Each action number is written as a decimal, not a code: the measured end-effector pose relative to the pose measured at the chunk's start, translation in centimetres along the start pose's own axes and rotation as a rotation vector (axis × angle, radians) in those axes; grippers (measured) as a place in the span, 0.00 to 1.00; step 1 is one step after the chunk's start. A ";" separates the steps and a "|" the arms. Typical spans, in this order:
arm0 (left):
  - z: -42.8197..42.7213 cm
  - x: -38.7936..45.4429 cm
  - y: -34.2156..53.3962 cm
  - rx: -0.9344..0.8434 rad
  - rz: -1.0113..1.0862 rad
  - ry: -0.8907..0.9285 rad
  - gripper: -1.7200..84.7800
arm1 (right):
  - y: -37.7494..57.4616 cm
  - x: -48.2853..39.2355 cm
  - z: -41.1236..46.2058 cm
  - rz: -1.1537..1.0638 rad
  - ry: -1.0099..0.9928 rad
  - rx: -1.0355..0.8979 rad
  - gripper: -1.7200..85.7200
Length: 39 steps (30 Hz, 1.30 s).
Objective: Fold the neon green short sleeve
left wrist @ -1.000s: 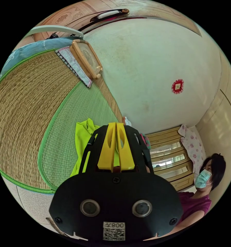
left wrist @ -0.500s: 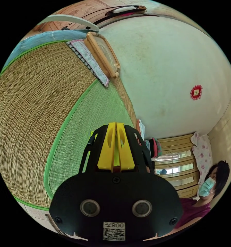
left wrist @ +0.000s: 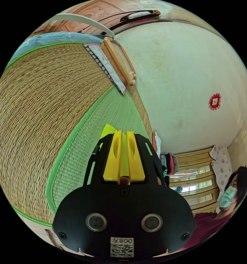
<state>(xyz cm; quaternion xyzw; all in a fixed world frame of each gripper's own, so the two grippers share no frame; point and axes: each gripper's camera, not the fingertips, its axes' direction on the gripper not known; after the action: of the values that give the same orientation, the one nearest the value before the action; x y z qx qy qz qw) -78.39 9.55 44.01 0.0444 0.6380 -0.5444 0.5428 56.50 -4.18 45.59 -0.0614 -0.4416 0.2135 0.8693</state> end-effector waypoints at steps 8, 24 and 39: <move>11.4 4.1 3.1 -0.397 0.244 -0.056 0.03 | 2.3 -4.4 3.0 -0.138 0.052 -0.016 0.02; 15.1 -0.1 2.7 -0.347 0.166 -0.134 0.02 | 0.9 -5.8 13.5 -0.168 0.301 -0.117 0.02; 5.0 -7.6 10.3 -0.198 0.084 -0.246 0.02 | 15.3 -7.4 15.1 -0.266 0.244 -0.247 0.02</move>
<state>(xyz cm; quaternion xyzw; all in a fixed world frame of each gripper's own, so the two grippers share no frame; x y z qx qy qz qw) -65.34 14.07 43.90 -0.0499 0.6147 -0.4570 0.6410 35.82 5.25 44.64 -0.1340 -0.3601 0.0321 0.9227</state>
